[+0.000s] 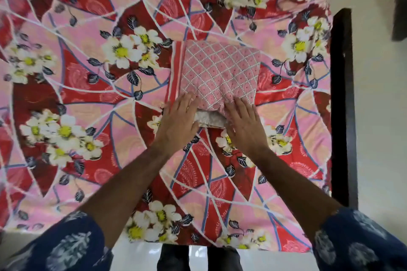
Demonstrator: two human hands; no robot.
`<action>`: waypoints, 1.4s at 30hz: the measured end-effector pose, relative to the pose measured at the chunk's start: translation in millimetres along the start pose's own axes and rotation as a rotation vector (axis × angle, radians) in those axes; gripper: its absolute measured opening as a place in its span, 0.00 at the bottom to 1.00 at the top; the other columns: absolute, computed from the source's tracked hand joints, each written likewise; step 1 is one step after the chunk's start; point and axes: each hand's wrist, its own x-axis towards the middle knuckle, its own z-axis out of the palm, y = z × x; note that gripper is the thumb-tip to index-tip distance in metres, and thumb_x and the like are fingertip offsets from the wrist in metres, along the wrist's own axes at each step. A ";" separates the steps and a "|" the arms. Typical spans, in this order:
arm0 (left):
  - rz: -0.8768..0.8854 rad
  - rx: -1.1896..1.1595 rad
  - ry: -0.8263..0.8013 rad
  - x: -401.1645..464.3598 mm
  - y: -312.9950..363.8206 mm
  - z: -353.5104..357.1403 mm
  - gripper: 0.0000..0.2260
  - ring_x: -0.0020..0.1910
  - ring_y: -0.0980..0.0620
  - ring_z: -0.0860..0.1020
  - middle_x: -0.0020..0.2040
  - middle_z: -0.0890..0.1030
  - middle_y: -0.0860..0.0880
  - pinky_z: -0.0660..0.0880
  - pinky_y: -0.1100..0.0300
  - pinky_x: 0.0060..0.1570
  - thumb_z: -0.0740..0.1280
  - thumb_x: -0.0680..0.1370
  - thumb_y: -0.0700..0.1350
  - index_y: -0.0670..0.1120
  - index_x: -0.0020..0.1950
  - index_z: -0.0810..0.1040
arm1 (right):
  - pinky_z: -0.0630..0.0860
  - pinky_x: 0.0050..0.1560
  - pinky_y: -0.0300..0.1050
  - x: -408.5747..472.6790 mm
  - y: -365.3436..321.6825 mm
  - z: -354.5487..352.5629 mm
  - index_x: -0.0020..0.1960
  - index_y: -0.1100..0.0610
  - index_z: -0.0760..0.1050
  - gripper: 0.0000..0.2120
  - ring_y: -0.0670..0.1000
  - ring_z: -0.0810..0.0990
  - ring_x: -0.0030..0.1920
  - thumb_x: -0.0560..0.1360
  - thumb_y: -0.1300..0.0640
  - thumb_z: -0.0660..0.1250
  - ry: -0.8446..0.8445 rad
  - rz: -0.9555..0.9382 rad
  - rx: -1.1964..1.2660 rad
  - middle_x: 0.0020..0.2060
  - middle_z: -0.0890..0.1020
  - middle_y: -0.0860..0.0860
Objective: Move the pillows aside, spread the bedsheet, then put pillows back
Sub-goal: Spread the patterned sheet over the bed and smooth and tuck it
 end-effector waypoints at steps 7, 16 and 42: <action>0.194 0.210 0.124 52.4 -17.0 41.5 0.28 0.81 0.40 0.54 0.82 0.57 0.45 0.57 0.34 0.75 0.60 0.81 0.53 0.54 0.81 0.57 | 0.64 0.75 0.61 10.5 20.1 41.4 0.77 0.58 0.66 0.23 0.63 0.61 0.78 0.82 0.59 0.61 0.188 -0.063 0.036 0.76 0.66 0.62; 0.298 0.242 0.039 81.7 -20.9 12.2 0.34 0.79 0.37 0.60 0.80 0.61 0.42 0.60 0.39 0.76 0.63 0.77 0.32 0.48 0.81 0.58 | 0.69 0.72 0.40 -5.5 38.3 -0.8 0.72 0.57 0.73 0.24 0.51 0.72 0.73 0.79 0.71 0.58 0.315 -0.052 0.367 0.70 0.76 0.54; 0.017 0.073 0.255 12.3 -33.5 -14.8 0.26 0.28 0.47 0.68 0.29 0.68 0.52 0.72 0.49 0.44 0.64 0.79 0.42 0.44 0.77 0.66 | 0.61 0.72 0.71 7.7 -17.6 23.5 0.78 0.60 0.56 0.46 0.69 0.67 0.71 0.74 0.26 0.54 -0.070 0.096 -0.286 0.68 0.70 0.67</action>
